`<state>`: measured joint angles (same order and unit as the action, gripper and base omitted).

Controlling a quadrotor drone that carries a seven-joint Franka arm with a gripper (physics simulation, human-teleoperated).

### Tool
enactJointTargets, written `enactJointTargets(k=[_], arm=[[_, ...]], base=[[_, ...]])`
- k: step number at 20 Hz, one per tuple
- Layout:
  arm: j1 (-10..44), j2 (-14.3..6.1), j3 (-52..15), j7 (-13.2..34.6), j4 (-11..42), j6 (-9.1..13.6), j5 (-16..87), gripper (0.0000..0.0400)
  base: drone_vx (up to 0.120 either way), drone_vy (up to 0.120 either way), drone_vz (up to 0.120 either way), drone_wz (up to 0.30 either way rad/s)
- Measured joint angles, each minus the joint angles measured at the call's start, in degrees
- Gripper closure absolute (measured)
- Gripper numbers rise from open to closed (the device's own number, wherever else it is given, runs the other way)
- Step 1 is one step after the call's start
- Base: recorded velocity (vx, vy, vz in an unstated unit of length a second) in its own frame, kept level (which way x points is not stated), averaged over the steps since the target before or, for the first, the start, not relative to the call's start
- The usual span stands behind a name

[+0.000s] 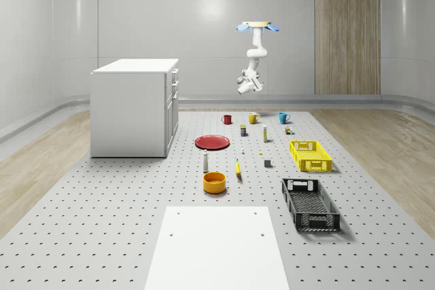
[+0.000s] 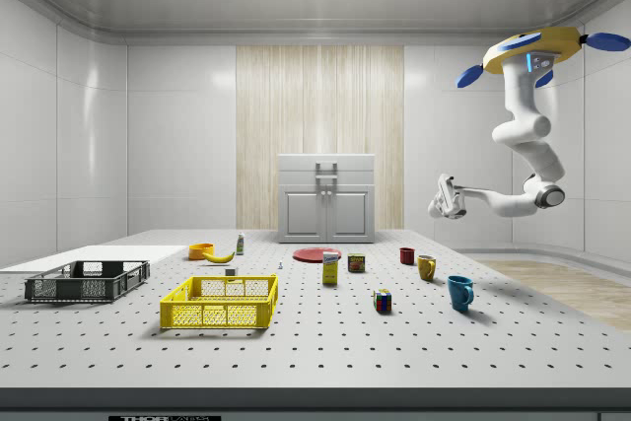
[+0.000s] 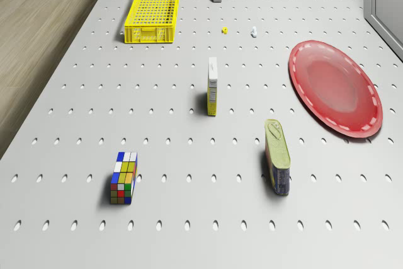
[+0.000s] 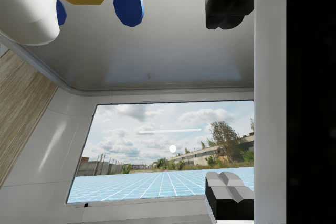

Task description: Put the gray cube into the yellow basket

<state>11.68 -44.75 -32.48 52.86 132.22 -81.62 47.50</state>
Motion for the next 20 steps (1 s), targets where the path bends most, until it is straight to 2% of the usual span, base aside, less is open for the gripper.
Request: enactJointTargets(k=[4,7,9,14,17,20], arm=[[8.5,-3.3,-14.3,8.2,14.7,0.4,25.9,0.0000],[17.3,-5.7,-22.7,15.9,24.0,3.4,42.8,0.0000],[23.5,-7.2,-27.0,20.7,28.0,6.1,51.1,0.0000],[36.0,-10.6,-33.8,29.2,32.4,11.9,62.0,0.0000],[40.5,-12.2,-36.0,32.2,33.2,13.7,64.6,0.0000],[43.5,-13.7,-37.5,34.1,33.6,14.6,65.7,0.0000]], base=[[0.120,0.000,0.000,0.000],[0.120,0.000,0.000,0.000],[0.120,0.000,-0.100,0.000],[0.120,0.000,-0.120,0.000],[0.120,0.000,-0.120,0.000],[0.120,0.000,-0.080,0.000]])
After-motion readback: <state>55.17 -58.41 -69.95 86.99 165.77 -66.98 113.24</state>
